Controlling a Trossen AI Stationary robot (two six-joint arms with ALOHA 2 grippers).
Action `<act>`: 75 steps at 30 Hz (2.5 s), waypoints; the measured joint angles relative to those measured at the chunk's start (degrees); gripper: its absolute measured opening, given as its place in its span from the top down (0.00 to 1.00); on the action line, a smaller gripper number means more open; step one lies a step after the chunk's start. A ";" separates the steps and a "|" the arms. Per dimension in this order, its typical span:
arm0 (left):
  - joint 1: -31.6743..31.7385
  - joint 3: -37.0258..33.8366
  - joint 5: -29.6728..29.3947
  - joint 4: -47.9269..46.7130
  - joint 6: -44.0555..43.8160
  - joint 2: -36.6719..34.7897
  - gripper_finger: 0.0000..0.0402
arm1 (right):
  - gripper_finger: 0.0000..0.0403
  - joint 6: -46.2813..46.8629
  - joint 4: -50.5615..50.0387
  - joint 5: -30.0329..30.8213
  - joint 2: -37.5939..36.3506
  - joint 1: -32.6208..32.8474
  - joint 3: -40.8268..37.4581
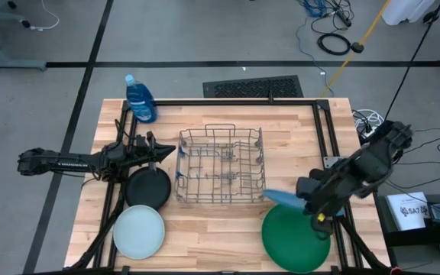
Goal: Sort dishes
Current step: Put the blue plate into the gray dish rack
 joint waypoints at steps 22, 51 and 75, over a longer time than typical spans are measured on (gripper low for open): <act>-2.06 8.99 11.20 12.51 3.18 7.03 0.70 | 0.99 -60.81 31.73 1.75 -2.70 -14.72 0.04; -6.82 22.09 28.52 11.73 21.38 25.40 0.58 | 0.99 -64.59 33.45 -6.52 1.79 -20.78 0.11; -7.64 21.91 28.42 18.98 25.82 29.29 0.97 | 0.90 -65.40 36.36 -5.85 1.67 -22.74 0.13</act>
